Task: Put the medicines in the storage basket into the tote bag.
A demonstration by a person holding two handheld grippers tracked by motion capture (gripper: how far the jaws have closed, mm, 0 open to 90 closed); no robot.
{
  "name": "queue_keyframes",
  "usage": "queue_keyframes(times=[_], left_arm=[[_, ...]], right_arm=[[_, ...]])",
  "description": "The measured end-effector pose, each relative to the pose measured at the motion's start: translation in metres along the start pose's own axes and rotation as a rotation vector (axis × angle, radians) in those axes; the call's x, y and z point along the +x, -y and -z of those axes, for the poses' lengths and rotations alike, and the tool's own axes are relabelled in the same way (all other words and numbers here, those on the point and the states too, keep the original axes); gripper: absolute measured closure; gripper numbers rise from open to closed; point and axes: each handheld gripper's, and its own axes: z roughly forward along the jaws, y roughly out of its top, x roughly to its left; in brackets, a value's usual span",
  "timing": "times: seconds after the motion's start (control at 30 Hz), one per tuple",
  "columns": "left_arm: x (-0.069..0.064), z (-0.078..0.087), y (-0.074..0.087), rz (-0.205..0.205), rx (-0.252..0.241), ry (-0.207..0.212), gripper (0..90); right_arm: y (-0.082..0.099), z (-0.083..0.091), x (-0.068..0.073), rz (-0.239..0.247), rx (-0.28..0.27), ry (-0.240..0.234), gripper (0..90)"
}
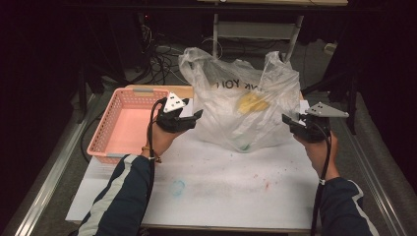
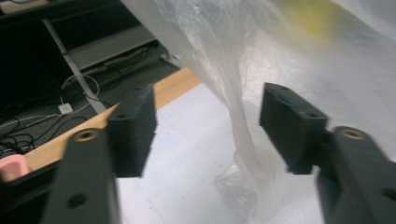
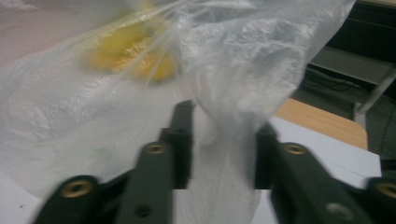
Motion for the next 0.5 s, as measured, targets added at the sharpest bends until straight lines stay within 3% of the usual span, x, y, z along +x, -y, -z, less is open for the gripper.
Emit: queue_keyframes(times=[0.07,0.1,0.13,0.23,0.5], left_arm=[[0.000,0.005,0.002,-0.014,-0.010,-0.022,27.0],[0.000,0.007,0.004,-0.026,-0.012,-0.025,27.0],[0.000,0.010,0.005,-0.037,-0.013,-0.028,26.9],[-0.001,0.016,0.008,-0.064,-0.010,-0.047,22.5],[-0.003,0.031,0.013,-0.104,-0.022,-0.055,22.1]], right_arm=[[0.000,0.001,0.001,-0.001,-0.002,0.003,59.1],[-0.002,0.002,0.002,0.014,-0.019,0.029,49.2],[-0.003,0.003,0.002,0.023,-0.035,0.039,45.8],[-0.004,0.006,0.003,0.026,-0.053,0.048,44.2],[-0.009,0.018,0.011,0.070,-0.094,0.075,34.0]])
